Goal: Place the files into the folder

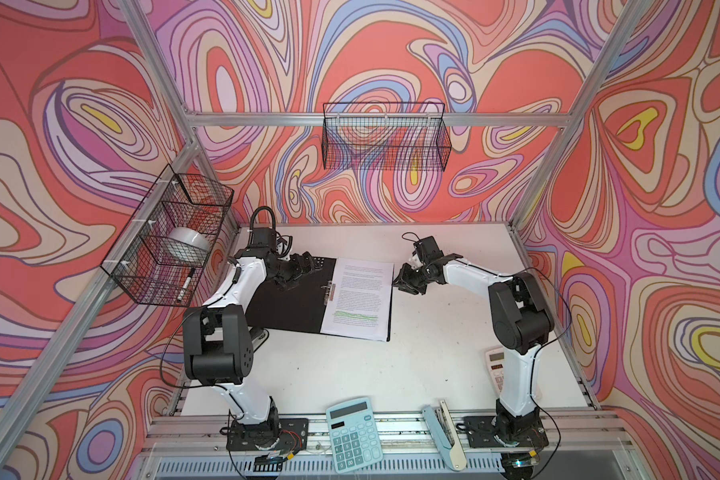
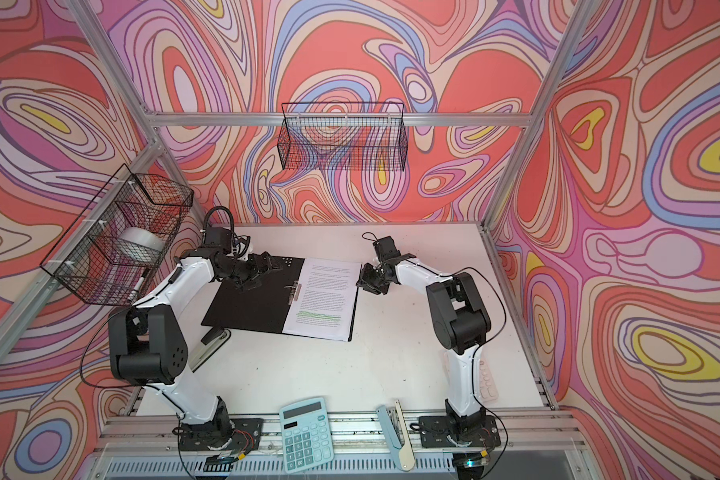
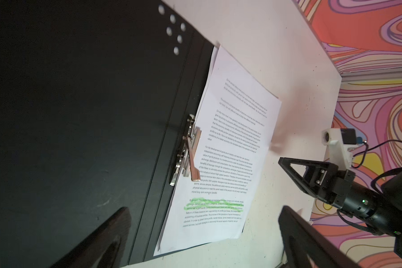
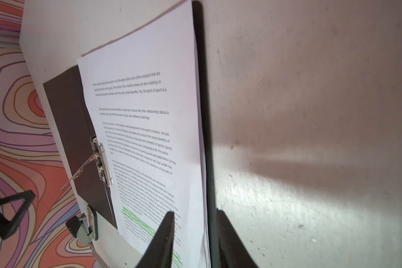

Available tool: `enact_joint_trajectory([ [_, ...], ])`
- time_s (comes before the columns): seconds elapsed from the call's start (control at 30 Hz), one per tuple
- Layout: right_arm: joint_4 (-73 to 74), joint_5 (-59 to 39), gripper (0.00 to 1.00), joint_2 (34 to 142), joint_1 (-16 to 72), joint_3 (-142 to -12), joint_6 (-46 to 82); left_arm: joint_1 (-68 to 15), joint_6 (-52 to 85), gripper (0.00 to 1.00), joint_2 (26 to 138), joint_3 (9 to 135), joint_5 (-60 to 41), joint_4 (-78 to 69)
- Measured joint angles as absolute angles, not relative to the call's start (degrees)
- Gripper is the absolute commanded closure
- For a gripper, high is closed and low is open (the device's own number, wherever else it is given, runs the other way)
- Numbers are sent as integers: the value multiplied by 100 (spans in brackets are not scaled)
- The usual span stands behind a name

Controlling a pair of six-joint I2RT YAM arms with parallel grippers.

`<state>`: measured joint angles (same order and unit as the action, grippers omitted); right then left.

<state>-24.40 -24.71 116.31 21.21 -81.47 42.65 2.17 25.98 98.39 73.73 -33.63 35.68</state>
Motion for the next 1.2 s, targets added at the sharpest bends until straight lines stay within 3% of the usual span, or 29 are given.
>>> enact_joint_trajectory([
  [0.57,-2456,-2698,67,12269,1841,-8866,4252,-32,3009,0,10433,6246,-4641,2121],
  [1.2,-2370,-3277,66,12549,1636,-9006,4246,-539,2906,0,10549,6412,-3789,1898],
])
